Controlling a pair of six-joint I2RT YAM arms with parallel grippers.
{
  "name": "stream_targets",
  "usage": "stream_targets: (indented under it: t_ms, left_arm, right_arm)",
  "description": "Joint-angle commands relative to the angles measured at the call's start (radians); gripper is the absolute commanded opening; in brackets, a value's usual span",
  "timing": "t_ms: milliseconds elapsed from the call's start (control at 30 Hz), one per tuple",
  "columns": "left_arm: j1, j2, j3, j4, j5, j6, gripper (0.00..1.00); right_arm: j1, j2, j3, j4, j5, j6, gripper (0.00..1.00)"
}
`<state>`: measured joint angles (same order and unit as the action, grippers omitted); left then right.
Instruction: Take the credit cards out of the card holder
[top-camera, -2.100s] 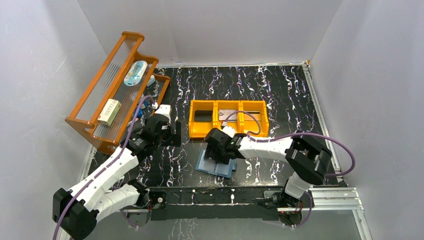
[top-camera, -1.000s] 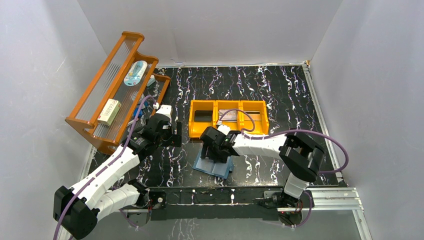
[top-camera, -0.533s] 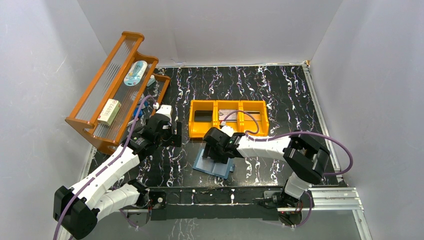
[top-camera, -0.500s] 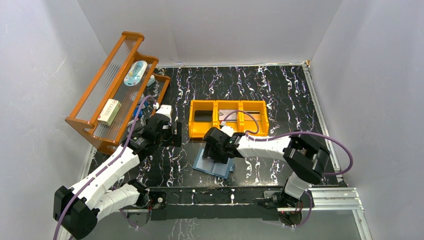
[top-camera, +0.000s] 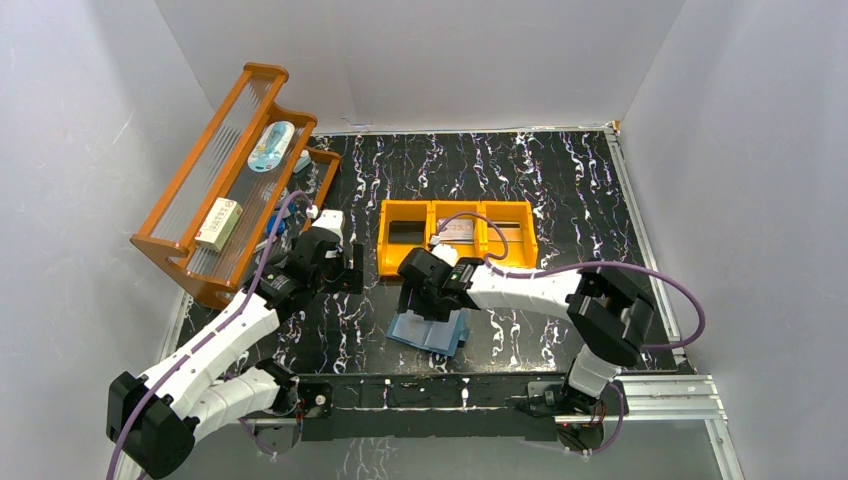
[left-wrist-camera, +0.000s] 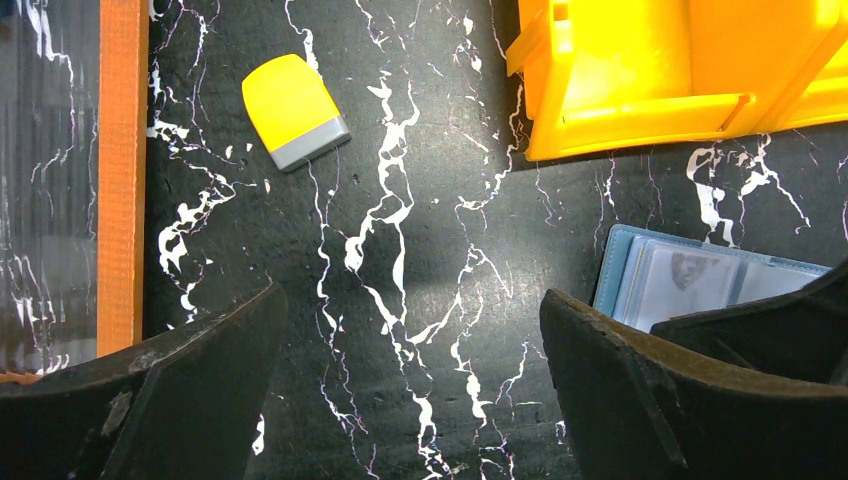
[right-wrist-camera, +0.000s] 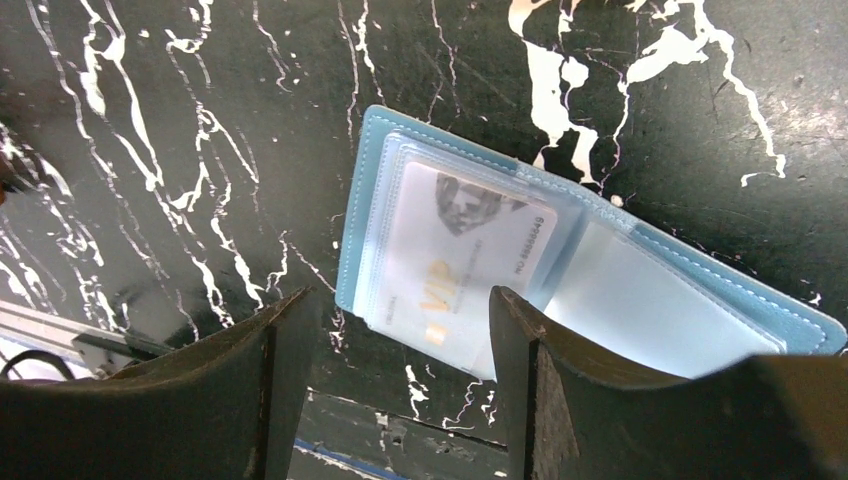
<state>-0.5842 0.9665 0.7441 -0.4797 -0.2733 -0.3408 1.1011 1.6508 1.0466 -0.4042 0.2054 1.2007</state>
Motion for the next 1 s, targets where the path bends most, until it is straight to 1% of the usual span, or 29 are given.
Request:
stream_targets:
  t_ms: [0,133,300,433,533,633,767,900,967]
  left_arm:
    - [0.004,-0.018,0.004,-0.014,-0.011,-0.001,0.98]
    - [0.004,-0.018,0.003,-0.014,-0.013,-0.001,0.98]
    - [0.004,-0.015,0.004,-0.014,-0.012,-0.002,0.98]
    - [0.004,-0.008,0.005,-0.014,-0.006,-0.001,0.98]
    - [0.004,-0.007,0.005,-0.014,-0.006,-0.001,0.98]
    - [0.004,-0.004,0.005,-0.014,-0.004,-0.001,0.98]
    - [0.004,-0.001,0.005,-0.014,0.004,-0.001,0.98]
    - [0.004,0.001,0.002,-0.009,0.048,-0.001,0.98]
    - [0.004,0.001,-0.003,0.001,0.108,-0.003,0.98]
  right_arm:
    - [0.005,0.043,0.012,-0.001,0.001,-0.001,0.71]
    - [0.004,0.079,-0.03,0.046,-0.015,0.005,0.71]
    - [0.003,0.084,-0.059,0.017,-0.014,0.027,0.7]
    - [0.003,0.05,-0.106,0.031,-0.004,0.043,0.7]
    - [-0.001,0.008,-0.157,0.084,-0.015,0.048,0.7]
    - [-0.007,0.003,-0.193,0.132,-0.046,0.056,0.69]
    - [-0.015,0.013,-0.208,0.142,-0.056,0.064,0.69]
    - [-0.028,-0.002,-0.233,0.142,-0.049,0.077,0.69]
    - [-0.036,-0.023,-0.273,0.171,-0.056,0.093,0.69]
